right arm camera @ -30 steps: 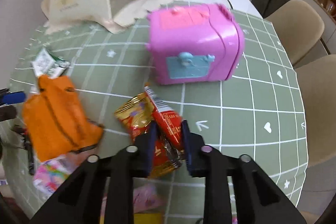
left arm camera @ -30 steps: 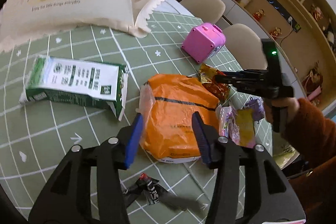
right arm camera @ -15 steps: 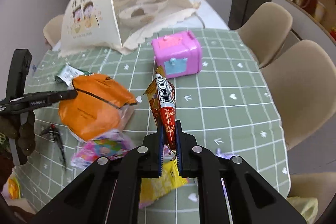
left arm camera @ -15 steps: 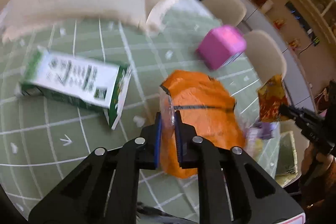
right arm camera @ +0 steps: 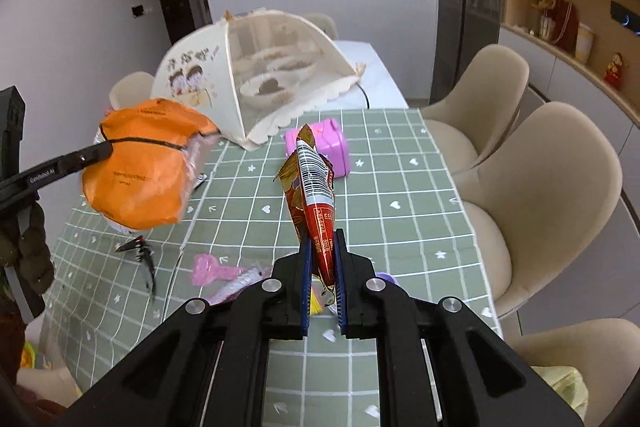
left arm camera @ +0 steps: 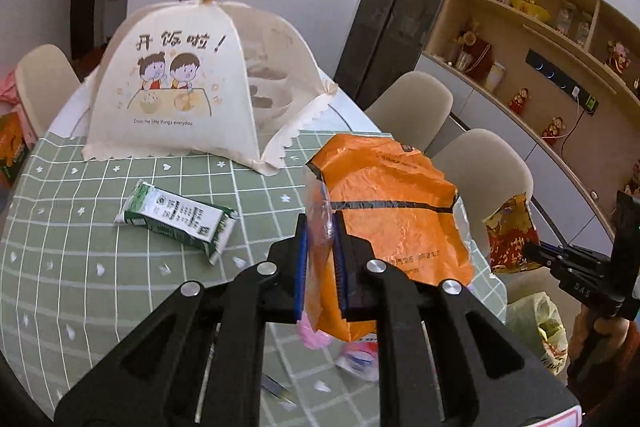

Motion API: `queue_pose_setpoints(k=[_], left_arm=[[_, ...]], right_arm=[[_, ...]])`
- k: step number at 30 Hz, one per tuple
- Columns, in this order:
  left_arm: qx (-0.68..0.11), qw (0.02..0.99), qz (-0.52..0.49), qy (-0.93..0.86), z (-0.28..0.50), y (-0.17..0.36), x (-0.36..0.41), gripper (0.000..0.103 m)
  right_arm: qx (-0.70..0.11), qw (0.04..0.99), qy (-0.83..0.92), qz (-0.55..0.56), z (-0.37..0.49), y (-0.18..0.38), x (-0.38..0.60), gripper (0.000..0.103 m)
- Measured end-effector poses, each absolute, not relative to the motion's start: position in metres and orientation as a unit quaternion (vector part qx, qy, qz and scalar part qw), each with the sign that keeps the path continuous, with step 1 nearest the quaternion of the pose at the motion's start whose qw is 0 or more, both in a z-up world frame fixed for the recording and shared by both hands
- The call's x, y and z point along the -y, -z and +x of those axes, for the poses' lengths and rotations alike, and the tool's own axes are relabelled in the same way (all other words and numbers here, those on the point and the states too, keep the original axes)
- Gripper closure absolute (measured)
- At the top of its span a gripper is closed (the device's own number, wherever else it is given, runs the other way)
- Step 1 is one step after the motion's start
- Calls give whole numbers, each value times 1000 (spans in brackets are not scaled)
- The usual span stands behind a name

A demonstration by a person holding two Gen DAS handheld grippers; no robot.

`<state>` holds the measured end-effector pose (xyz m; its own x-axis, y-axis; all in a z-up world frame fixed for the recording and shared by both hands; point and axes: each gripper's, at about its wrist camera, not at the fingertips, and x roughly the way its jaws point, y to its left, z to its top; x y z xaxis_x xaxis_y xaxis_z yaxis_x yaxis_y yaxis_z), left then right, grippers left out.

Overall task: Collect trash
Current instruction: 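Carry the orange bag with left tool to the trash bag while right tool carries red packet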

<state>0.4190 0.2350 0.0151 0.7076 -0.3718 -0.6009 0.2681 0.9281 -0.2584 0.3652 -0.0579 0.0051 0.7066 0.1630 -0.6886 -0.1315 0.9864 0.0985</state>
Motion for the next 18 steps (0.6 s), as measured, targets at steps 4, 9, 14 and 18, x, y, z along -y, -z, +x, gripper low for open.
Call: queue_pose_setpoints(k=[4,9,14,18], left_arm=[[-332,925,-78,169,380,-30,-197,92],[-317,928,-64,184,328,-46,-128,92],[-301,929,-52,209,282,-61,-59,92],[-295,926,-35,233,256,-67,-11,91]], right_arm=[[-345,934,-93,14,321,-24,94,92],[-320,944,-77,23,261,-38,156,92],[-308,950,-49,12,213,-43,212,92],[-298,954,-22,21,180,-45,254,92]])
